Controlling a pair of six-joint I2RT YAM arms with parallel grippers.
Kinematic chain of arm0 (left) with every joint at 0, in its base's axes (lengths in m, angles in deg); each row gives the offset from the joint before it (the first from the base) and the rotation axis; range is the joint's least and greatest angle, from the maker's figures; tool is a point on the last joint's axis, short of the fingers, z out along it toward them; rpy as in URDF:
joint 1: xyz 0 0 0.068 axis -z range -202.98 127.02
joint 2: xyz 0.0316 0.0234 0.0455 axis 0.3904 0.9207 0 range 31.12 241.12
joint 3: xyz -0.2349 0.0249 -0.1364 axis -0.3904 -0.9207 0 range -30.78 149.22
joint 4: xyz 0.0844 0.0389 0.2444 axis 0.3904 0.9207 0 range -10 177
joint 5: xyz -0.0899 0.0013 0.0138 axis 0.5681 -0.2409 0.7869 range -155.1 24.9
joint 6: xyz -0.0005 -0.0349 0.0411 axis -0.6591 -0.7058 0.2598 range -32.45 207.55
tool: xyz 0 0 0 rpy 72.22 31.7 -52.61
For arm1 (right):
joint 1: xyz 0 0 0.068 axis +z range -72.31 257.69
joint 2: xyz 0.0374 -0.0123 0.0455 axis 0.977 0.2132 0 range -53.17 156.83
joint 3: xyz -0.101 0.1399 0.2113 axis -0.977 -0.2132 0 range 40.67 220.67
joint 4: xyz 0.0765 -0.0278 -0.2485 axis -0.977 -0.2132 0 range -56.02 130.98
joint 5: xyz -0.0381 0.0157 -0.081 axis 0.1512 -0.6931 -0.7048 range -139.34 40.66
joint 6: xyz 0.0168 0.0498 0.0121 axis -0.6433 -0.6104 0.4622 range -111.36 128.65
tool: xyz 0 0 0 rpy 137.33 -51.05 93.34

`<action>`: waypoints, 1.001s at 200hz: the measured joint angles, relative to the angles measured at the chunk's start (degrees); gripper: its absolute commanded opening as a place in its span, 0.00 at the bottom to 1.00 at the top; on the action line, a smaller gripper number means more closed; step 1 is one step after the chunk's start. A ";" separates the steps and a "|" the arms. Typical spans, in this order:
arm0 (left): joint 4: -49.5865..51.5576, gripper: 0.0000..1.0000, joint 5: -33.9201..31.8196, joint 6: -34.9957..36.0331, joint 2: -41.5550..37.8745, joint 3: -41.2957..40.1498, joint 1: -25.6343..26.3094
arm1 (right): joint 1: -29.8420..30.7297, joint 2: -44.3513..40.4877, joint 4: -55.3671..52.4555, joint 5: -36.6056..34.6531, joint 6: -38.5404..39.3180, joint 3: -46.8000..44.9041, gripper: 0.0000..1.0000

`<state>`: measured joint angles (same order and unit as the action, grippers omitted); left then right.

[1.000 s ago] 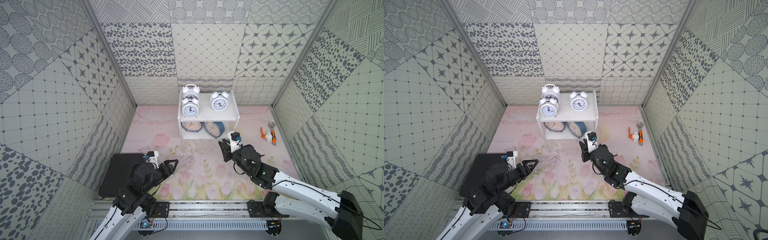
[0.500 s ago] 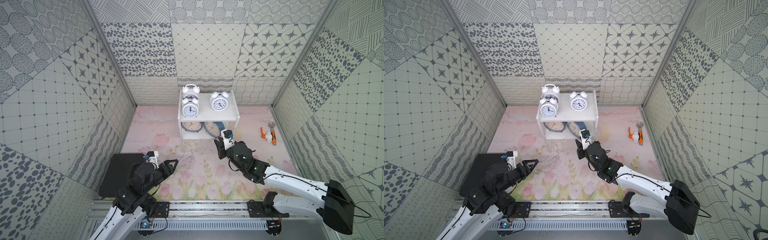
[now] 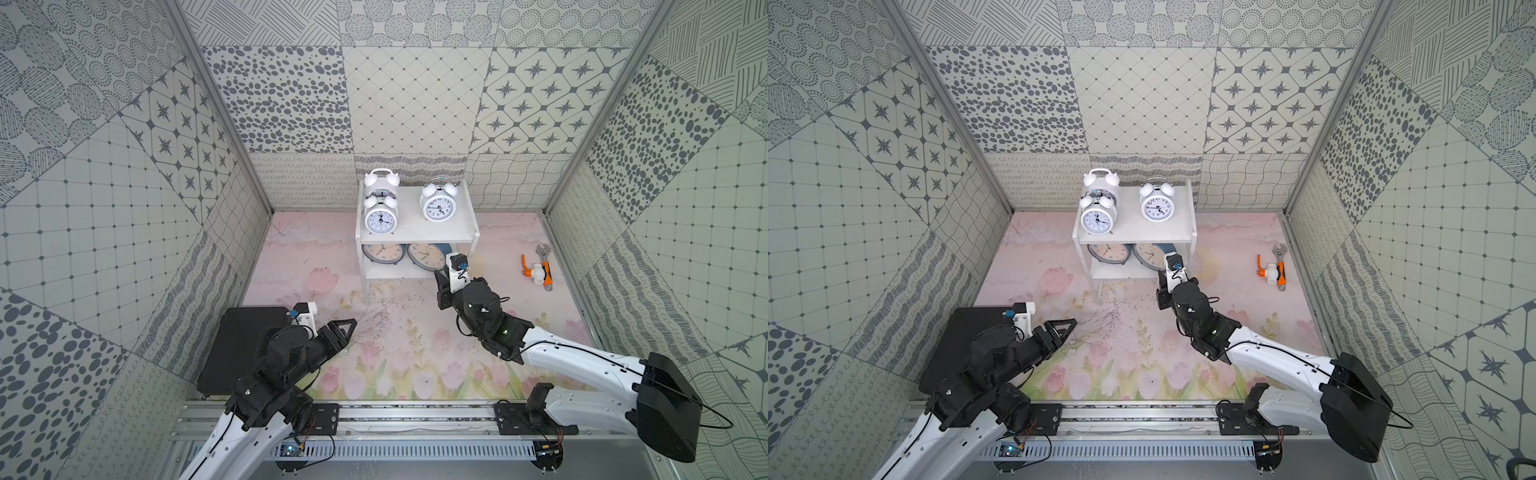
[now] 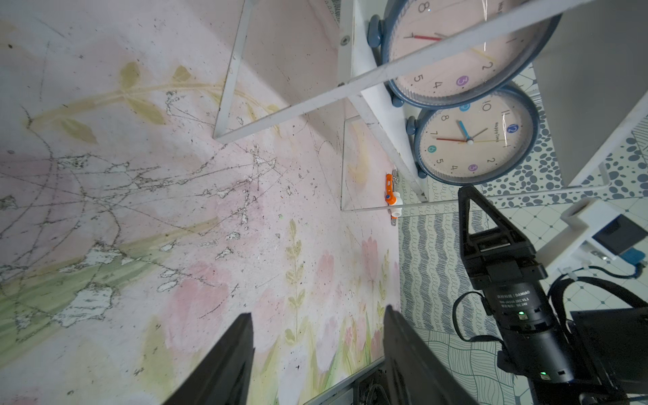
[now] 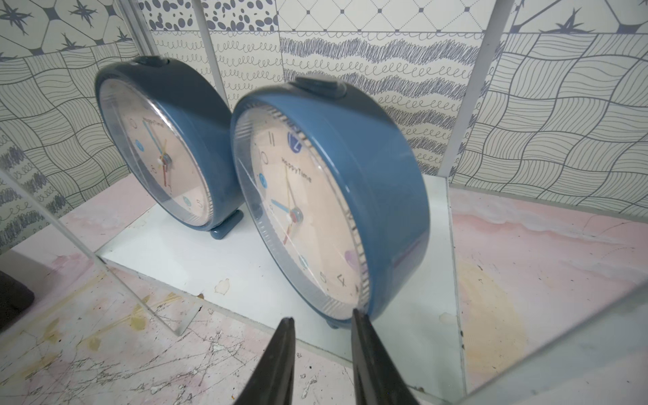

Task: Place the alarm clocks on the shelf by style
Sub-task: Place the alarm on the shelf, then reset both arms

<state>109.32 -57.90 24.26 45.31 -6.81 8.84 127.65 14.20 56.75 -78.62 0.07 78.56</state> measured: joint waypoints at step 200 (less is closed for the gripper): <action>11.74 0.91 -8.02 5.44 10.60 17.16 -0.02 | 9.55 -26.05 -36.63 -4.22 -3.93 15.76 0.71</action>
<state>121.06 -65.92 29.70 55.92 10.35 8.81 137.20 -11.85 20.12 -82.84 -3.87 94.31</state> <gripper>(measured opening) 0.895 0.663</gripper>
